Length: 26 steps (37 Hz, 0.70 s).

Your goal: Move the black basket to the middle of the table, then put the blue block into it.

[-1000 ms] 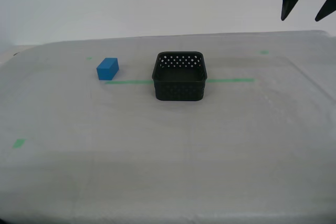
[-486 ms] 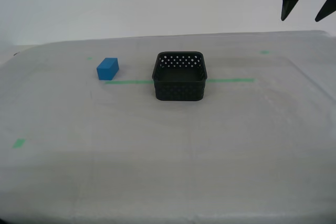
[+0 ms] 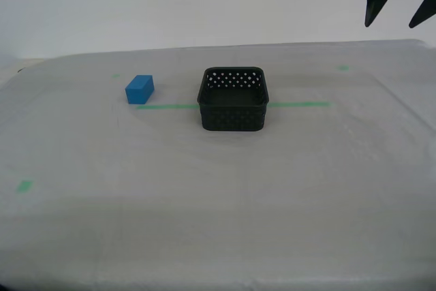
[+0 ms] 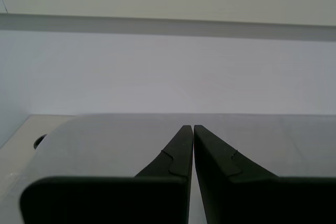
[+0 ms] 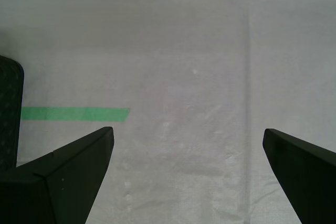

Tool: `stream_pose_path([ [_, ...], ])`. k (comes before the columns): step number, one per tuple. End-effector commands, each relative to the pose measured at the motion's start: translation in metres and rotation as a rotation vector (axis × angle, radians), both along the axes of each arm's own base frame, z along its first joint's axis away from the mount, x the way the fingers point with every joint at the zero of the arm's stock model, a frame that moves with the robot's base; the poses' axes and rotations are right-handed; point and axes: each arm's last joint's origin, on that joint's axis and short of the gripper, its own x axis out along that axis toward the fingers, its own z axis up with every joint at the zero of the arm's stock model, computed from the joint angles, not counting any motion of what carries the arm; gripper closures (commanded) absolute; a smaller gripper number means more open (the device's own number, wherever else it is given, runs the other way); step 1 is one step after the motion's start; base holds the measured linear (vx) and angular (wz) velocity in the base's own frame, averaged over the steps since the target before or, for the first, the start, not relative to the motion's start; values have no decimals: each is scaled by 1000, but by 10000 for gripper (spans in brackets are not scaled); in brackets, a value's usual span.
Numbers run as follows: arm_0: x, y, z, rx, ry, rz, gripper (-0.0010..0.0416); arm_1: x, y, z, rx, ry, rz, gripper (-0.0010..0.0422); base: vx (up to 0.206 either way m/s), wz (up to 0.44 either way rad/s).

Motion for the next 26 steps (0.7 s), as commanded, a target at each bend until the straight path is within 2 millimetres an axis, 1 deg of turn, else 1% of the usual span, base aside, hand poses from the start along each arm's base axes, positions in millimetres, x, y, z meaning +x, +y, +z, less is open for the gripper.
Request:
stream_pose_path([
  [1, 0, 0, 0, -1, -2, 0, 7, -1, -2, 10, -24, 69, -1, 412, 0, 0],
  [8, 0, 0, 0, -1, -3, 0, 7, -3, -3, 31, -48, 205, 4, 412, 0, 0],
  [13, 0, 0, 0, -1, -3, 0, 7, -1, -3, 42, -44, 272, 4, 412, 0, 0],
  [17, 0, 0, 0, -1, -3, 0, 7, 3, -5, 45, -45, 336, 0, 412, 0, 0],
  [26, 0, 0, 0, -1, -3, 0, 7, 24, -17, 46, -49, 500, -26, 412, 0, 0],
])
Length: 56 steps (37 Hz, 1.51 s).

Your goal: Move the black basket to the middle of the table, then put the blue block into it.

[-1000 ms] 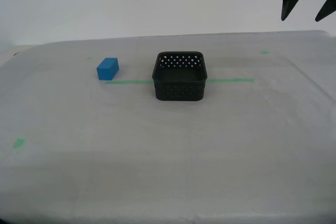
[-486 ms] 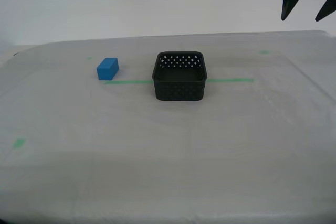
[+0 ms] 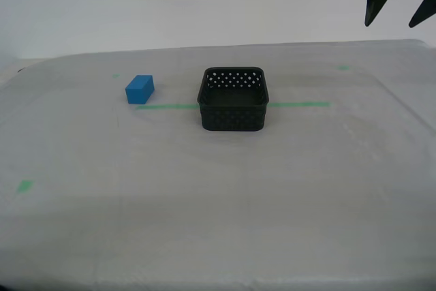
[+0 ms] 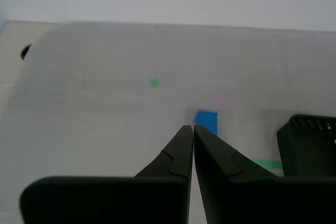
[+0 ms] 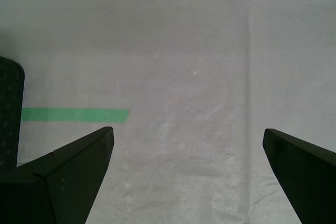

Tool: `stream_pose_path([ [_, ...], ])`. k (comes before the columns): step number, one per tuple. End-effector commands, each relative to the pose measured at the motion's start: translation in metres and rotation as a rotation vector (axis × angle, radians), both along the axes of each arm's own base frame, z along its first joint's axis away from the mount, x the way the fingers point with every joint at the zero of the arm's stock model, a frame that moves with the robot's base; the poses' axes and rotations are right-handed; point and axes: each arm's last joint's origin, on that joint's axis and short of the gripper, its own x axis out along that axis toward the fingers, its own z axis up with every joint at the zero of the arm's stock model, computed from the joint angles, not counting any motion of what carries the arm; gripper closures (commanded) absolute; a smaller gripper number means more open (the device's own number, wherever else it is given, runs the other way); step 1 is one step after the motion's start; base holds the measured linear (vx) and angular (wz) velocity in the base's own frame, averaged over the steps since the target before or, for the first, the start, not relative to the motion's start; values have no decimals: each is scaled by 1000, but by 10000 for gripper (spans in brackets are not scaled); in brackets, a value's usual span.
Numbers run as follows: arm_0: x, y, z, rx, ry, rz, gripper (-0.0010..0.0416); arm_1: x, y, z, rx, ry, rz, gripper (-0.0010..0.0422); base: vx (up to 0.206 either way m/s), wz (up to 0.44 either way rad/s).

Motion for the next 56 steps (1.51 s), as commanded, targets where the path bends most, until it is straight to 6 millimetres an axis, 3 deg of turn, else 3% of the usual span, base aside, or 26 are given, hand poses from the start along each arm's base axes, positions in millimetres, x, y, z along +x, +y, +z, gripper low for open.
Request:
stream_pose_path([
  [1, 0, 0, 0, -1, 0, 0, 7, 10, -7, 0, -8, 50, -13, 412, 0, 0],
  [17, 0, 0, 0, -1, 0, 0, 7, 57, -32, -2, 16, 250, -78, 412, 0, 0],
  [31, 0, 0, 0, -1, 0, 0, 7, 93, -41, 0, 41, 351, -99, 395, 0, 0],
  [40, 0, 0, 0, -1, 0, 0, 7, 99, -43, 2, 49, 340, -106, 289, 0, 0],
  [56, 0, 0, 0, 0, -1, 0, 7, 100, -42, 3, 66, 331, -81, 0, 0, 0],
])
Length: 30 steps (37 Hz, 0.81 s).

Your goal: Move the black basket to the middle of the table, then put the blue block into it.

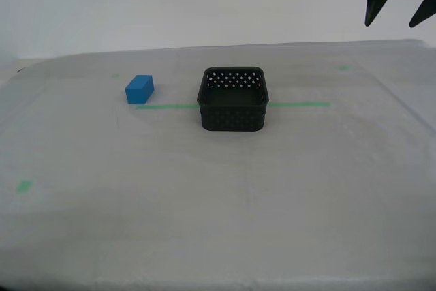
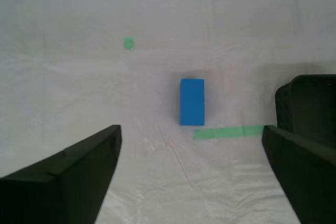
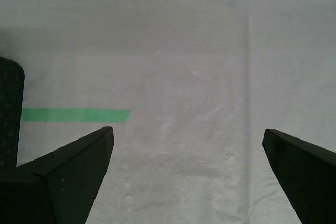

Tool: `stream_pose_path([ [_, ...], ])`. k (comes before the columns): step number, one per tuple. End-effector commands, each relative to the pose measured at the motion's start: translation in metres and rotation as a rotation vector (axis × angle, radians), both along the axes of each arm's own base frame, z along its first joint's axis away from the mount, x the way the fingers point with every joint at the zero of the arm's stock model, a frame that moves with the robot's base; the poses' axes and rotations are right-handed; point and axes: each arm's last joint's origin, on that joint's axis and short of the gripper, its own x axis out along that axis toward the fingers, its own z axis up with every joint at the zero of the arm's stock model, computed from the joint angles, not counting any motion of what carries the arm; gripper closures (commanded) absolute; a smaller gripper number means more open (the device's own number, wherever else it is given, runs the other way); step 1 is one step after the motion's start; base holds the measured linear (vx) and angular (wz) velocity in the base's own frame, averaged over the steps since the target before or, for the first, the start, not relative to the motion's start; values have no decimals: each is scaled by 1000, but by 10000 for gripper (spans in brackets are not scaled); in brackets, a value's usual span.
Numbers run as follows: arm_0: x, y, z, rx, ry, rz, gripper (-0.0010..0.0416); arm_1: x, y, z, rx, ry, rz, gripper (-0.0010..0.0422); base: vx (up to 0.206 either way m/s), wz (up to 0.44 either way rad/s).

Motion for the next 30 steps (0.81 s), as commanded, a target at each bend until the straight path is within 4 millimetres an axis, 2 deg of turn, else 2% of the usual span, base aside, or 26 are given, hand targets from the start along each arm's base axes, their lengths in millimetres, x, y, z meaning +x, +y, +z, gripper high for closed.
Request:
stream_pose_path([
  [1, 0, 0, 0, -1, 0, 1, 7, 0, 0, 0, -10, 0, -7, 5, 0, 0],
  [4, 0, 0, 0, -1, 0, 0, 7, 1, -3, 1, -76, -9, -51, 27, 0, 0],
  [8, 0, 0, 0, -1, 0, 0, 7, 5, -4, 3, -76, -51, -84, 3, 0, 0],
  [11, 0, 0, 0, -1, 0, 0, 7, 6, -5, 3, -71, -65, -100, 19, 0, 0],
  [17, 0, 0, 0, -1, 0, 0, 7, 4, -8, 3, -55, -60, -143, 12, 0, 0],
  [24, 0, 0, 0, -1, 0, 0, 7, 3, -9, 2, -78, -38, -84, 12, 0, 0],
  [30, 0, 0, 0, -1, 0, 0, 7, 4, -7, 0, -32, -38, -15, 11, 0, 0],
])
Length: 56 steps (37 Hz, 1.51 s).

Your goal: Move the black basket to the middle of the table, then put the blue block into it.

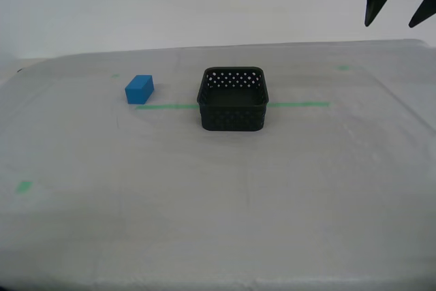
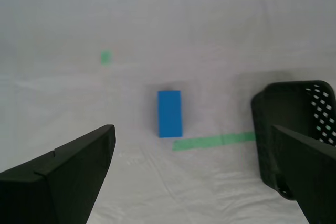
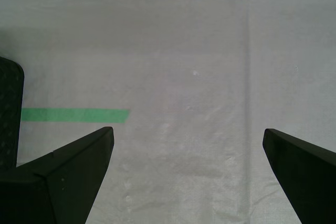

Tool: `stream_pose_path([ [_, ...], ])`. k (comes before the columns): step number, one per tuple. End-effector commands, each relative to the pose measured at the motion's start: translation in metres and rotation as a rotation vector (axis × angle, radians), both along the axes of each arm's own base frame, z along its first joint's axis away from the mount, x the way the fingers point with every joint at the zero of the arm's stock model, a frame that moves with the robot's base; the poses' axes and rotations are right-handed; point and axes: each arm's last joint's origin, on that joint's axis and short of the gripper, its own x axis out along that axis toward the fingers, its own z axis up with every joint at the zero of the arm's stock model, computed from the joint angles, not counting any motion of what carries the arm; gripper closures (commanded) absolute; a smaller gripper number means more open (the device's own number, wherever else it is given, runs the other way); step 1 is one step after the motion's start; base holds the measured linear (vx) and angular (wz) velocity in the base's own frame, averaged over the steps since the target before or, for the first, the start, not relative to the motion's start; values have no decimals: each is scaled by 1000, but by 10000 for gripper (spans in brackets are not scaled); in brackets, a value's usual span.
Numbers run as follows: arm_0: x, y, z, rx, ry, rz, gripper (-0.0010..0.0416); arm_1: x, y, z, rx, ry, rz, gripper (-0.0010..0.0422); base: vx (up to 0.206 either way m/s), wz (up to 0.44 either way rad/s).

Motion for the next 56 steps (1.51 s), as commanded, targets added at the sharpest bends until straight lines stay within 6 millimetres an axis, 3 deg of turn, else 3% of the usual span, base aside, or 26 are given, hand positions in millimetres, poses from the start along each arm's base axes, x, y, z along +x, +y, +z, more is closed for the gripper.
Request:
stream_pose_path([
  [1, 0, 0, 0, -1, 0, 0, 7, 3, 0, -4, 28, 9, 30, 11, 0, 0],
  [10, 0, 0, 0, -1, 0, 0, 7, 10, -1, -23, 55, 78, 36, 11, 0, 0],
  [32, 0, 0, 0, 0, -1, 0, 7, 53, -13, -102, 64, 244, -5, 11, 0, 0],
  [45, 1, 0, 1, 0, -14, -1, 7, 66, -16, -129, 60, 271, -11, 11, 0, 0],
  [56, 3, 0, 2, 2, -32, 0, 7, 76, -19, -164, 50, 334, -24, 11, 0, 0],
])
